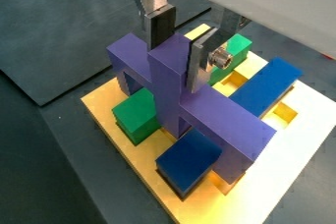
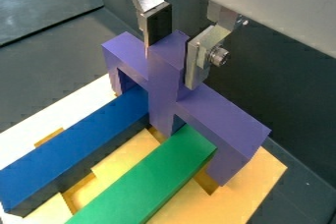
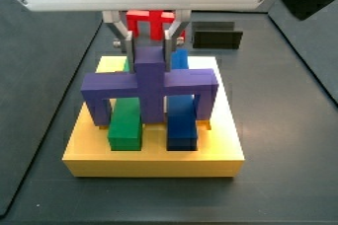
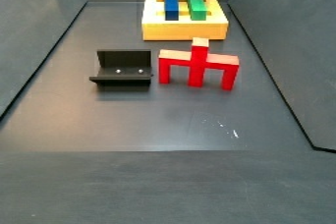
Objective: Pick up the purple object. Move up. Move to above the board. Insert the purple object.
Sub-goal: Insert the purple object.
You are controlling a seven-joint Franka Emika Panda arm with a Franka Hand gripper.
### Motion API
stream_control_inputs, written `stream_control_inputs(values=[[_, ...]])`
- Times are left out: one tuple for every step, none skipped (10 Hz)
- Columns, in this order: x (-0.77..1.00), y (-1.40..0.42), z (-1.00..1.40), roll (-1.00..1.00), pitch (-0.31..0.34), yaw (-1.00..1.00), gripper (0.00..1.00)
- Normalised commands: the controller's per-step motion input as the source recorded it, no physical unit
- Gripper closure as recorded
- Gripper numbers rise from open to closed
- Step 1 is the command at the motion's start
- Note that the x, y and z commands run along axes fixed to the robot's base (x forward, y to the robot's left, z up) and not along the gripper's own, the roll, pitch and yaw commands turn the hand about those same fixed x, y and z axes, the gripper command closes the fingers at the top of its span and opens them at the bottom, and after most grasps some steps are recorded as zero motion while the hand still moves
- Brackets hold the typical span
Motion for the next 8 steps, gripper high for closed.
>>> stream_control_inputs(values=[[0.15, 0.0, 0.0, 0.06, 0.047, 0.0, 1.0], [0.14, 0.0, 0.0, 0.02, 0.029, 0.0, 1.0], [0.1, 0.0, -0.05, 0.0, 0.004, 0.0, 1.0], [0.11, 0.0, -0.07, 0.0, 0.0, 0.0, 1.0], [0.09, 0.0, -0.11, 0.0, 0.0, -0.03, 1.0], [0.03, 0.0, -0.14, 0.0, 0.0, -0.08, 1.0], [0.04, 0.0, -0.15, -0.01, 0.0, -0.14, 1.0], [0.02, 0.0, -0.13, -0.02, 0.0, -0.2, 1.0]])
